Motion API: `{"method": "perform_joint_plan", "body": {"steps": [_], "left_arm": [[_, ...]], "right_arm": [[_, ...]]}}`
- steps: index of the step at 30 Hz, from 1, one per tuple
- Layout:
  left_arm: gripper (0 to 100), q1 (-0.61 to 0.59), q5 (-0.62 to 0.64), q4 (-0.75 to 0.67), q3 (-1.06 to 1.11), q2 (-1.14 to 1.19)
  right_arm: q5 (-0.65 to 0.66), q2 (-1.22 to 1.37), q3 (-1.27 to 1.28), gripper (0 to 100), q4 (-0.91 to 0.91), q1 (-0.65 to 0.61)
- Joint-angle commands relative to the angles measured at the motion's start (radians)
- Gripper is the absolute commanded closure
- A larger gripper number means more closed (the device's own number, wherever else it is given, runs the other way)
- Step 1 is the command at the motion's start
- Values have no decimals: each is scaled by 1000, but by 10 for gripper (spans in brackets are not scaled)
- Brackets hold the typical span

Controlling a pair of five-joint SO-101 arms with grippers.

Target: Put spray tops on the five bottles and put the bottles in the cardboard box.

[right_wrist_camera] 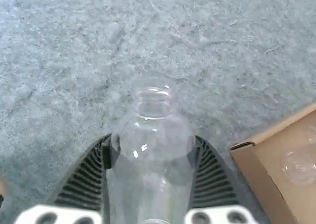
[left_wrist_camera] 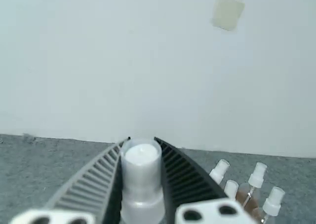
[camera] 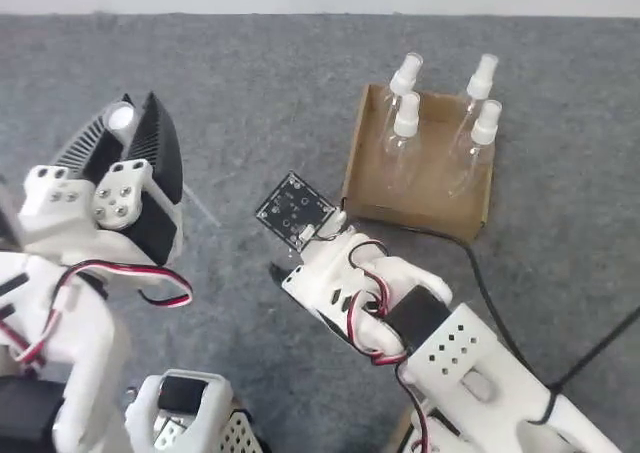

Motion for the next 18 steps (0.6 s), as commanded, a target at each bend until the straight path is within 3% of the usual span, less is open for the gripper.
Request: {"method": "perform_joint_plan", "body": {"steps": [1, 7, 18], "left_arm": [[989, 8, 14, -64, 22, 5], [989, 8, 14, -167, 142, 3], [989, 123, 12, -192, 265, 3]], "right_arm": [[-15, 1, 17, 986, -65, -15], [-15, -2, 84, 989, -194, -13], [-21, -2, 183, 990, -378, -15]]}}
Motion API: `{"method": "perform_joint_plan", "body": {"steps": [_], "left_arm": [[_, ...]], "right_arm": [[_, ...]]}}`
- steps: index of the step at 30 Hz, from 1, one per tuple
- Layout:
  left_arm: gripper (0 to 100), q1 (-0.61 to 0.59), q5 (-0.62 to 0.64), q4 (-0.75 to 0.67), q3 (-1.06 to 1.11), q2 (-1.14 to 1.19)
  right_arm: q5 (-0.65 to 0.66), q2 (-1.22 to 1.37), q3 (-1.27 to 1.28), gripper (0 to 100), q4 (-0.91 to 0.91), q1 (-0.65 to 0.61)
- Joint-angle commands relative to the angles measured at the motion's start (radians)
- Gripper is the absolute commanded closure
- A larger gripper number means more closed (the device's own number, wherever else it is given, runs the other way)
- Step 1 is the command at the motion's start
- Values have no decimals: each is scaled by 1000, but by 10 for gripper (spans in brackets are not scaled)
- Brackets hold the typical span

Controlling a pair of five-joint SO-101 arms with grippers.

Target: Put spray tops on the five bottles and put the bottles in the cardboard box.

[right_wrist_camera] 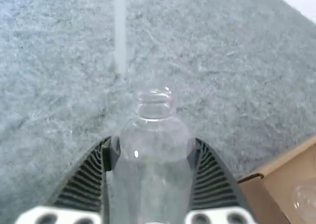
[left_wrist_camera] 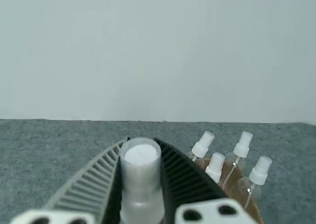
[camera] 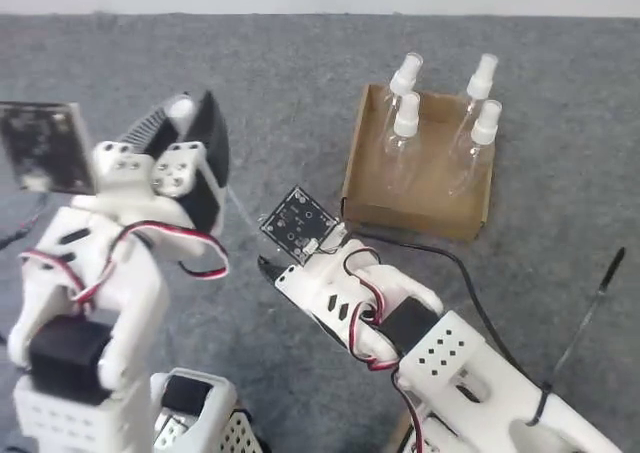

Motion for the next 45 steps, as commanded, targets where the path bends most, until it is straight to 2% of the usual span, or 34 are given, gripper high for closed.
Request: {"method": "perform_joint_plan", "body": {"steps": [1, 9, 16, 30, 33, 39, 45], "left_arm": [[989, 8, 9, -66, 35, -8], [989, 6, 6, -157, 68, -2], [989, 6, 6, -238, 205, 0], [989, 17, 8, -203, 429, -9], [989, 17, 6, -204, 461, -9], [989, 46, 5, -201, 486, -9], [989, 46, 5, -178, 506, -11]], "right_arm": [[-15, -2, -11, 990, -38, -5], [-15, -2, -11, 990, -33, -5], [-15, -2, -11, 990, -30, -5], [-9, -2, 34, 990, -18, -1], [-17, -2, 68, 993, -108, 2], [-15, -2, 235, 993, -455, 1], [-14, -1, 258, 993, -475, 1]]}}
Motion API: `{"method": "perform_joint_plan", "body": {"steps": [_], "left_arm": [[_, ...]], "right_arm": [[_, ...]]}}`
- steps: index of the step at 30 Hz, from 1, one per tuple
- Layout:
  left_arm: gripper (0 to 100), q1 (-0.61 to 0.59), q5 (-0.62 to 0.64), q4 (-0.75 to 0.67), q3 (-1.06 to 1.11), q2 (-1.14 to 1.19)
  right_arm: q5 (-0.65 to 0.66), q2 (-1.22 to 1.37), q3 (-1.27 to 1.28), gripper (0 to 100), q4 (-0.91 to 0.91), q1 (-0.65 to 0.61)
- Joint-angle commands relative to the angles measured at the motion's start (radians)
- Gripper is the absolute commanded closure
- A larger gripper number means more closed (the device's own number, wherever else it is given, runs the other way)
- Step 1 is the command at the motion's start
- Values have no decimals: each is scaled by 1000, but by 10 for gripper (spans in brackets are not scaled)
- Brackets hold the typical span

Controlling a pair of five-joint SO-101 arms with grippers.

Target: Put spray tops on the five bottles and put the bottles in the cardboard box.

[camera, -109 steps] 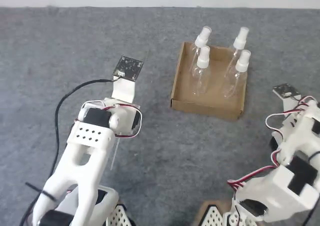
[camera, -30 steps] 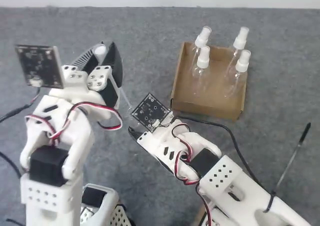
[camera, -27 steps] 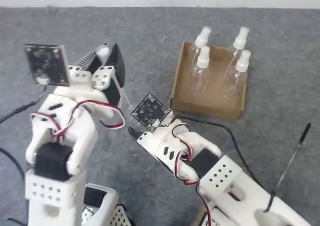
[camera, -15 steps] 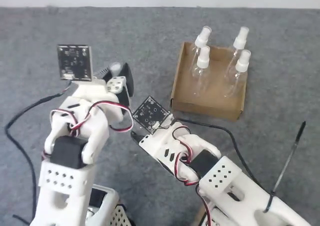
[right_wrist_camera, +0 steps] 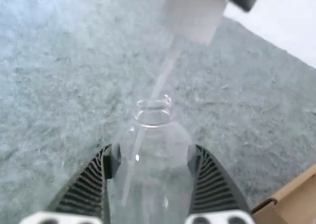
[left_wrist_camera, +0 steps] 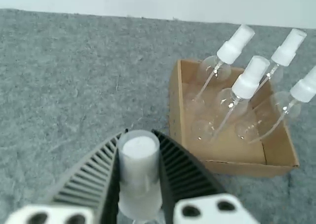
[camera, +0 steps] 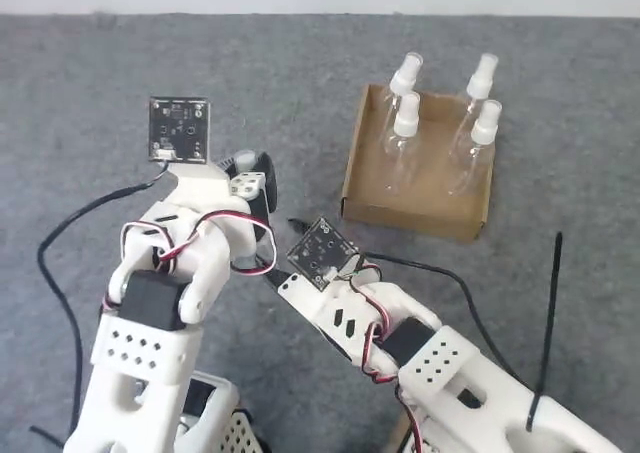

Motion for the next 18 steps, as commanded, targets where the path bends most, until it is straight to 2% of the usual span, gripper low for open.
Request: {"method": "perform_joint_plan", "body": {"steps": [1, 6, 11, 18], "left_arm": [[989, 9, -6, 31, -2, -14], [989, 9, -89, 44, 27, -14], [989, 15, -92, 26, 61, -14], [988, 15, -92, 28, 64, -14]], "right_arm": [[-11, 1, -6, 993, -33, -1], [-12, 8, -6, 993, -31, -1], [-17, 5, -3, 993, 5, -1], [-103, -1, -5, 993, 18, -1]]}}
